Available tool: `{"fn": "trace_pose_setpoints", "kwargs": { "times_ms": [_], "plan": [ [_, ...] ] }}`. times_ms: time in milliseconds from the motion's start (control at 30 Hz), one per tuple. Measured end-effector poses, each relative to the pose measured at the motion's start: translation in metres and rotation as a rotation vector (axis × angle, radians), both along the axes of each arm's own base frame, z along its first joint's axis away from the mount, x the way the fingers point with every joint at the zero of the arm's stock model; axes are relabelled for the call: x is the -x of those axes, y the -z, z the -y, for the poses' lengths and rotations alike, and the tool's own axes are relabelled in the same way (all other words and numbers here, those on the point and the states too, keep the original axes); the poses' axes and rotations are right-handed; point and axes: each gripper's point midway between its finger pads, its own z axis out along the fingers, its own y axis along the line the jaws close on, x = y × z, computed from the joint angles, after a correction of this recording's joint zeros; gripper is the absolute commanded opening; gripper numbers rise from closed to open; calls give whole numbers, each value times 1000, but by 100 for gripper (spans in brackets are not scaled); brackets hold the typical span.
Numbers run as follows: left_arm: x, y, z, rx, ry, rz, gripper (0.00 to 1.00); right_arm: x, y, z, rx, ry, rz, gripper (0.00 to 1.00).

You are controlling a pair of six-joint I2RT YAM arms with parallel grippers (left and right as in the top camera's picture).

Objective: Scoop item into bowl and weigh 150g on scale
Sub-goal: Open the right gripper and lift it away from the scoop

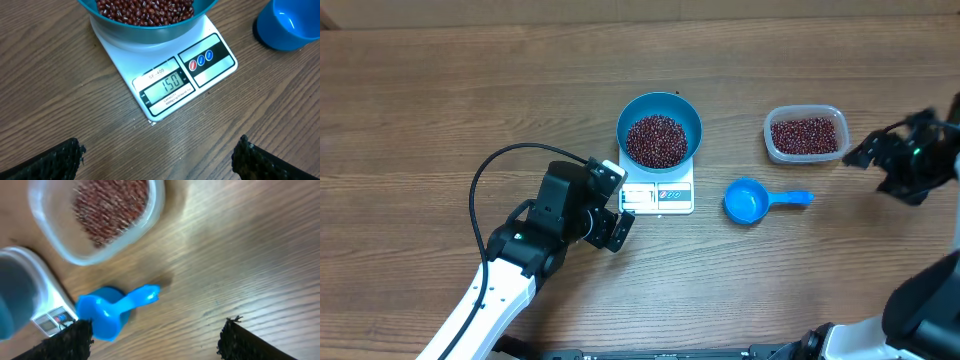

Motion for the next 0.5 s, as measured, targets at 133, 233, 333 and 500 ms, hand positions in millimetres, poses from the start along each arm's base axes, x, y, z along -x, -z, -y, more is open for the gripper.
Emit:
{"fn": "trace_pose_setpoints", "kwargs": {
  "times_ms": [133,233,333,500],
  "plan": [
    [0,0,0,0,0,0,99,-2,-61,-11,51,-52,130,83],
    [0,0,0,0,0,0,100,1,-95,-32,77,-117,224,83],
    [0,0,0,0,0,0,100,6,-122,-50,103,-170,309,84],
    [0,0,0,0,0,0,99,24,-168,-65,163,-198,455,100]
  ]
}}
